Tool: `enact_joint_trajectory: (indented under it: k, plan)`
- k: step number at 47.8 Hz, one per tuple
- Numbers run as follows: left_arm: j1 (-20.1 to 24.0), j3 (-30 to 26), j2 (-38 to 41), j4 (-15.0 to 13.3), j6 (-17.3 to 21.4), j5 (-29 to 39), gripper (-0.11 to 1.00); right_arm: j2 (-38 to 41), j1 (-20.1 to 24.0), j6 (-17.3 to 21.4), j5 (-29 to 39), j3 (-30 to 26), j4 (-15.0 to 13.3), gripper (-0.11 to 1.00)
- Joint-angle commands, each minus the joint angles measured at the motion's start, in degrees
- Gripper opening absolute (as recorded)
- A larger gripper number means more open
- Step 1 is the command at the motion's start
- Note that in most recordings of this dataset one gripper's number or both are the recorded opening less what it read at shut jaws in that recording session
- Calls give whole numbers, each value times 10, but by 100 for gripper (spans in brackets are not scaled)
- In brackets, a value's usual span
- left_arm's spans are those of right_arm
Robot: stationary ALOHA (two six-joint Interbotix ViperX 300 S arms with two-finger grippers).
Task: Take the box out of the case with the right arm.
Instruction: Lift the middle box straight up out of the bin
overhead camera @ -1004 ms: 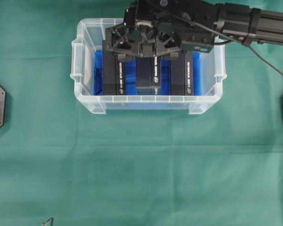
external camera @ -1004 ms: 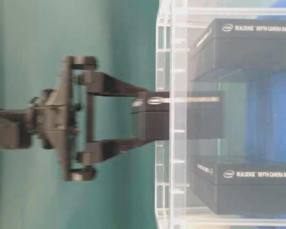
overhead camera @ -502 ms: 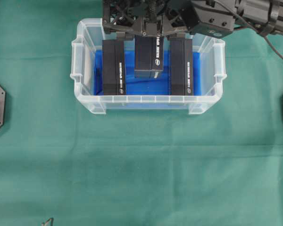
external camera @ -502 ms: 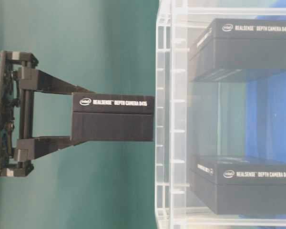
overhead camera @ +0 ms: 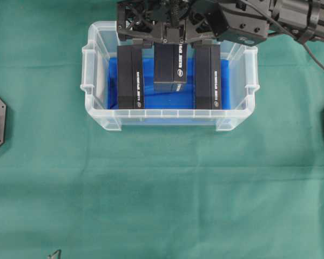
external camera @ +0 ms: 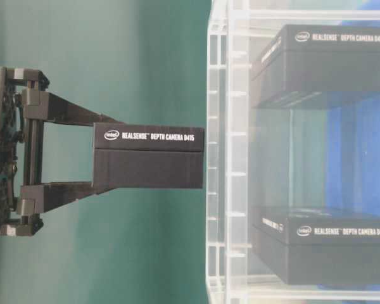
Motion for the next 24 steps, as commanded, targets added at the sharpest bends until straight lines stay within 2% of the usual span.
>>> enact_joint_trajectory:
  k: [1, 24]
  plan:
    - [1, -11, 2, 1, 1, -2, 0, -34, 1, 1, -1, -18, -4, 65]
    - [1, -11, 3, 1, 1, 3, 0, -34, 1, 1, -2, -18, -2, 65]
